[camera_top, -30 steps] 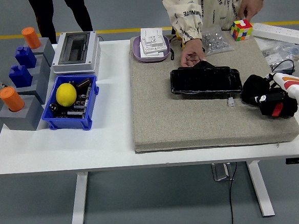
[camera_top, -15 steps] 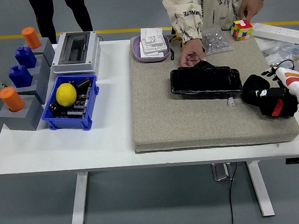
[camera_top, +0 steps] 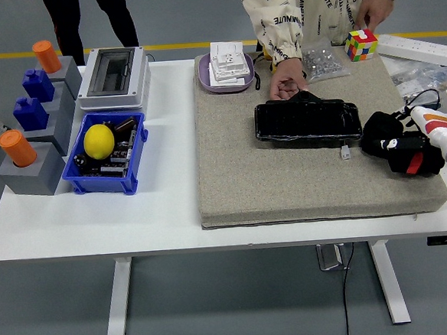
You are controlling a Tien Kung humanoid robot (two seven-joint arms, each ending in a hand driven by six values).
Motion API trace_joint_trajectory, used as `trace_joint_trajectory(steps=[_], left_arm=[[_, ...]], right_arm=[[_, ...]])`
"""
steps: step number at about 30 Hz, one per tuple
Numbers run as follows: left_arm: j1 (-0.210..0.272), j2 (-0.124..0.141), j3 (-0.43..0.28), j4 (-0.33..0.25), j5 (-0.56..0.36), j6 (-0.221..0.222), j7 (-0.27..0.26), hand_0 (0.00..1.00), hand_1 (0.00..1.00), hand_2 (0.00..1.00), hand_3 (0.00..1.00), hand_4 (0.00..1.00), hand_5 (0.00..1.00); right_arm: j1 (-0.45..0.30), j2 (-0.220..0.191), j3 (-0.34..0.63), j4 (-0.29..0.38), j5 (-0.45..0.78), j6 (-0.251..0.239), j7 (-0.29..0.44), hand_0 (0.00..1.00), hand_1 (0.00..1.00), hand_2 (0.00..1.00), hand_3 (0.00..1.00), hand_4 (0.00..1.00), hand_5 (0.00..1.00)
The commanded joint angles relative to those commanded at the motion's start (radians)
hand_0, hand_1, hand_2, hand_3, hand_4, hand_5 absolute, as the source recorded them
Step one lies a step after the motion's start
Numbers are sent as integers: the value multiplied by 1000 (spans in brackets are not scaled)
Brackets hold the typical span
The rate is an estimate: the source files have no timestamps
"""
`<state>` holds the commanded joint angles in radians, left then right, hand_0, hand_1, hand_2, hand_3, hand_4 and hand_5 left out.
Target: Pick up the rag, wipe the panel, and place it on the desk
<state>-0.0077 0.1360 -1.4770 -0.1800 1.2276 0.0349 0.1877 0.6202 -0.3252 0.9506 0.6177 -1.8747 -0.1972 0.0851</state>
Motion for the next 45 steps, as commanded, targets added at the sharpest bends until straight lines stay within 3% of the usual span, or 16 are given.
trace_joint_trajectory(steps=[24,30,31,36,37,45], left_arm=[[-3,0,3,0,-4,0,-1,647,692,735,565,597,471],[-3,0,2,0,-2,0,0,645,693,734,564,597,471],[-3,0,2,0,-3,0,-1,645,694,734,564,597,471],[-2,0,4,0,-5,0,-1,645,694,734,564,597,471],[-1,0,5,0,-5,0,-1,645,692,735,564,597,471],[1,2,6,0,-4,0,-1,645,692,734,564,597,471]], right_arm=[[-4,20,16,-42,-3,-19,18,696,656,734,731,998,564],[-4,24,18,-45,0,-46,25,660,644,725,721,998,562],[-5,25,18,-46,1,-51,25,595,610,688,692,998,558],[-11,29,20,-50,2,-67,29,595,610,688,692,998,558],[-12,30,20,-50,2,-69,30,538,586,662,637,998,545],[-19,39,23,-65,7,-97,38,519,573,640,600,998,532]])
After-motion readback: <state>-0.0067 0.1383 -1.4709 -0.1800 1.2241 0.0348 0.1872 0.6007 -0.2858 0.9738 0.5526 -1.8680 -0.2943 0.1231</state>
